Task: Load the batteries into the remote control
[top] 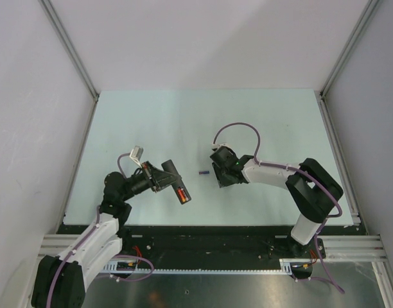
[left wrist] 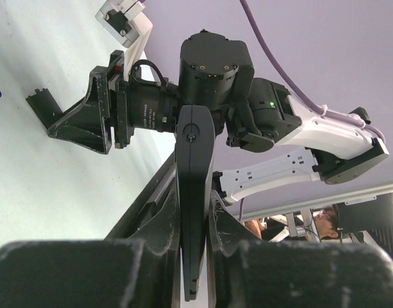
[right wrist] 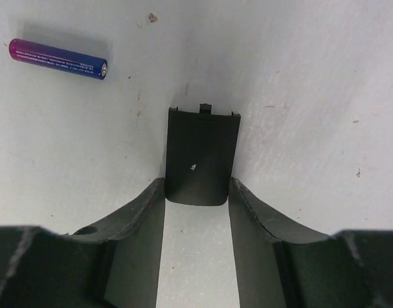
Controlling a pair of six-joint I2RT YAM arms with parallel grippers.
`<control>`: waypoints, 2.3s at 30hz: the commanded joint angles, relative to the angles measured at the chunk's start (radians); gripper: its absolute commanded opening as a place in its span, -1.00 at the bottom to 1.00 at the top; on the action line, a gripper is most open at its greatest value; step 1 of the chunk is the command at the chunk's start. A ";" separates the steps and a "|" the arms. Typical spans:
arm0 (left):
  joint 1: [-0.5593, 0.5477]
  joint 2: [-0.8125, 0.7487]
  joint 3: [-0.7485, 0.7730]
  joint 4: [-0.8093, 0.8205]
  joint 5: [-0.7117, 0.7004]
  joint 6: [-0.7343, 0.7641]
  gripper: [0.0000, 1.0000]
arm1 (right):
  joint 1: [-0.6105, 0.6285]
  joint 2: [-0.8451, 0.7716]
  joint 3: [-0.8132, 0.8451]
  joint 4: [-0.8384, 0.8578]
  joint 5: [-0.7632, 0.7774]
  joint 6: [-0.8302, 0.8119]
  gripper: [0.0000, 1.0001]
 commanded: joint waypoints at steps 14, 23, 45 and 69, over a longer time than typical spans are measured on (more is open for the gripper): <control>0.000 0.099 0.077 0.031 -0.041 0.030 -1.00 | 0.017 -0.165 0.044 -0.234 0.066 0.007 -0.56; -0.033 0.219 0.149 0.030 -0.084 0.066 -1.00 | 0.040 -0.291 0.066 -0.305 0.072 0.007 -0.58; -0.177 0.553 0.350 0.149 -0.184 0.056 -1.00 | 0.276 -0.425 0.383 -0.539 0.077 0.076 -0.57; -0.293 0.667 0.410 0.286 -0.216 -0.069 -1.00 | 0.282 -0.334 0.383 -0.466 0.052 0.076 -0.59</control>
